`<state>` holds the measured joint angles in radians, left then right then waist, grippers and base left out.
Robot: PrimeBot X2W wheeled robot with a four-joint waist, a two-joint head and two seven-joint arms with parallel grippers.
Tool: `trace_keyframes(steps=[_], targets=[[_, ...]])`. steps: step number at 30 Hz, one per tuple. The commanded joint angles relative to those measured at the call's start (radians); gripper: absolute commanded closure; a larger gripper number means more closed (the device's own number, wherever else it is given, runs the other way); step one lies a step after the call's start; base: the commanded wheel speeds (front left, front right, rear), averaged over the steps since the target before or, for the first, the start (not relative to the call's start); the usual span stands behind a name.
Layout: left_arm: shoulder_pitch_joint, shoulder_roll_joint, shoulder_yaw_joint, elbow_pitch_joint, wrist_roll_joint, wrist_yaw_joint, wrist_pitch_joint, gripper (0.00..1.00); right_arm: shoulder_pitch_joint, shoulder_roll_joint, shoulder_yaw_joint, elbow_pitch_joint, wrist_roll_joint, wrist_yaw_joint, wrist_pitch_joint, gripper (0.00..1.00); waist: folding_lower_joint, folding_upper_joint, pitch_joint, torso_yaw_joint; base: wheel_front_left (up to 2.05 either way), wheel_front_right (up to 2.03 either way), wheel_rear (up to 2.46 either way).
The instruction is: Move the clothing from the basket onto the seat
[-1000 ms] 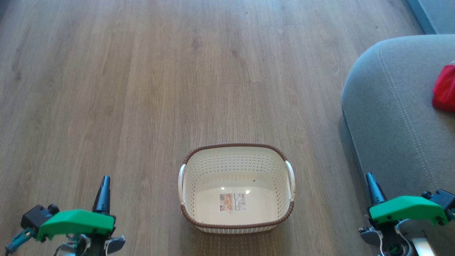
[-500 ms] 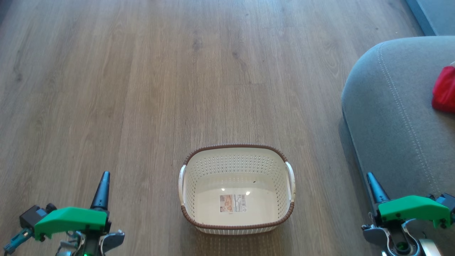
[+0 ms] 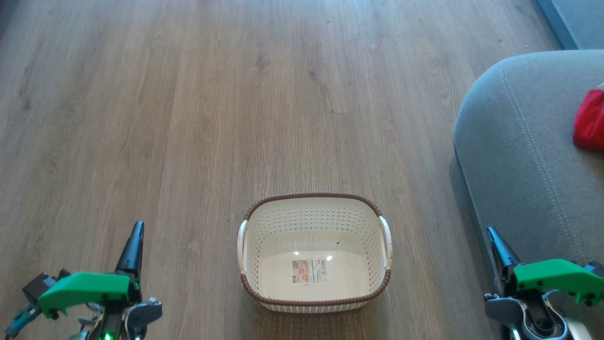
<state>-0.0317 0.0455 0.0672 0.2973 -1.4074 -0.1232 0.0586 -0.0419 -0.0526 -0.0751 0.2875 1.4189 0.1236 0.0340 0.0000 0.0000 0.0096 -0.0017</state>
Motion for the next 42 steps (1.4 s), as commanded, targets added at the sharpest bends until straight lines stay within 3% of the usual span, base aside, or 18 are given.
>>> trace_keyframes(steps=[1, 17, 42], targets=[[-0.062, 0.004, 0.033, -0.039, -0.031, -0.005, 0.009, 1.00, -0.058, -0.019, 0.010, -0.038, 0.034, 0.006, 0.011, 1.00, 0.0000, 0.0000, -0.001, 0.000, 0.00, 0.00, 0.00], [-0.076, 0.005, 0.047, -0.052, -0.201, -0.007, 0.055, 1.00, -0.063, -0.018, -0.011, -0.044, 0.213, 0.007, 0.057, 1.00, 0.0000, 0.0000, -0.006, 0.002, 0.00, 0.00, 0.00], [-0.076, 0.005, 0.047, -0.052, -0.201, -0.007, 0.055, 1.00, -0.064, -0.012, -0.019, -0.044, 0.206, 0.007, 0.063, 1.00, 0.0000, 0.0000, -0.006, 0.002, 0.00, 0.00, 0.00]])
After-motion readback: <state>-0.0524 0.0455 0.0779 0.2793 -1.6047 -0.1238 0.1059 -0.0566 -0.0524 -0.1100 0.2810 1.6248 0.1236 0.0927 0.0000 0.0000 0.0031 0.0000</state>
